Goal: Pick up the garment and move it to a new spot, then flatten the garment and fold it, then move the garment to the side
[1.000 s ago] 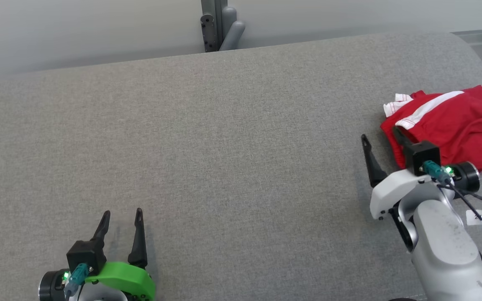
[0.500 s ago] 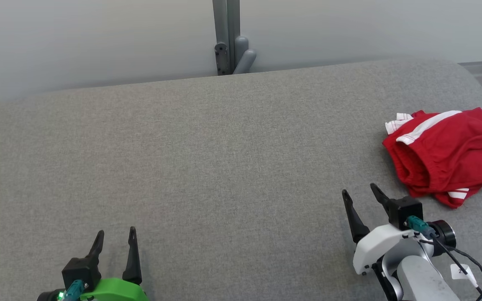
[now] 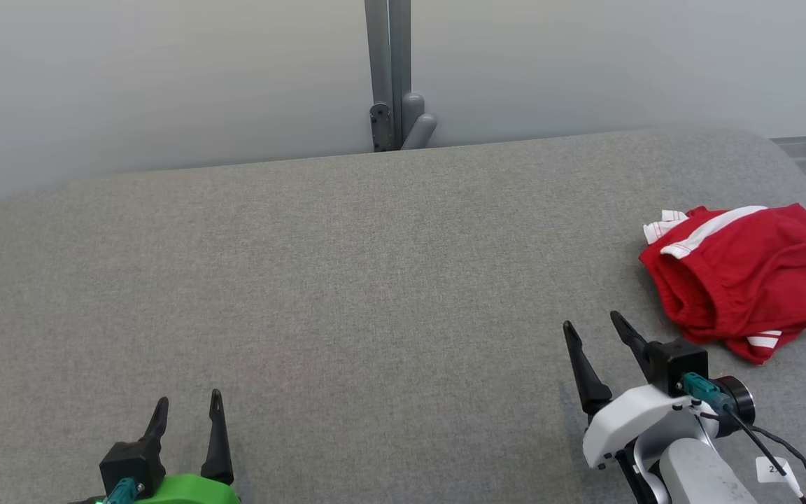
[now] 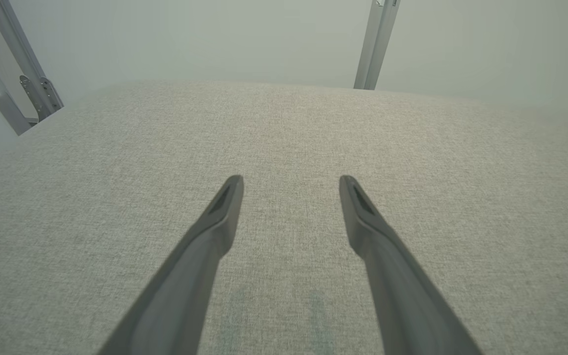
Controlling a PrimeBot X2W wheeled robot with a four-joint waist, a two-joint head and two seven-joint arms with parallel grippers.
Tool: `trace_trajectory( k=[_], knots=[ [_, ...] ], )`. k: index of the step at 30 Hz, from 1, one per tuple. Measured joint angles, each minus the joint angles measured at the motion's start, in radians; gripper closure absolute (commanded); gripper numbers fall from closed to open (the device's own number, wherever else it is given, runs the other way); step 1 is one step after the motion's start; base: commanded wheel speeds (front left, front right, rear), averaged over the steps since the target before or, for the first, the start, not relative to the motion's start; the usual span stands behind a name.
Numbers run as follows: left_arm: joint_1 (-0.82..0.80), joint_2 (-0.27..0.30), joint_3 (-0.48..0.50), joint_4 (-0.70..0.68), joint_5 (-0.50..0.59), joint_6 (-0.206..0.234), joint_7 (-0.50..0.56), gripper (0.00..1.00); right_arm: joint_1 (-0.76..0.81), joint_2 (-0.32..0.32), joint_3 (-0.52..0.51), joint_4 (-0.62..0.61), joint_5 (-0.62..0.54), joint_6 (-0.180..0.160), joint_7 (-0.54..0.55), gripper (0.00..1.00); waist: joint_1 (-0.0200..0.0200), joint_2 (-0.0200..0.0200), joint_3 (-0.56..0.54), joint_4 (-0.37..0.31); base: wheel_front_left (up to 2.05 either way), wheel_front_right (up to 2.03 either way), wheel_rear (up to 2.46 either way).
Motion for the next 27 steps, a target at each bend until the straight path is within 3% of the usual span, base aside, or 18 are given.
trace_trajectory(
  k=[27],
  knots=[
    [0.02, 0.0, 0.019, 0.008, -0.021, 0.008, 0.0, 0.0, 0.037, 0.0, -0.016, 0.002, -0.037, 0.0, 0.0, 0.0, 0.0, 0.0, -0.022, -0.017, 0.0, 0.0, 0.0]
  ],
)
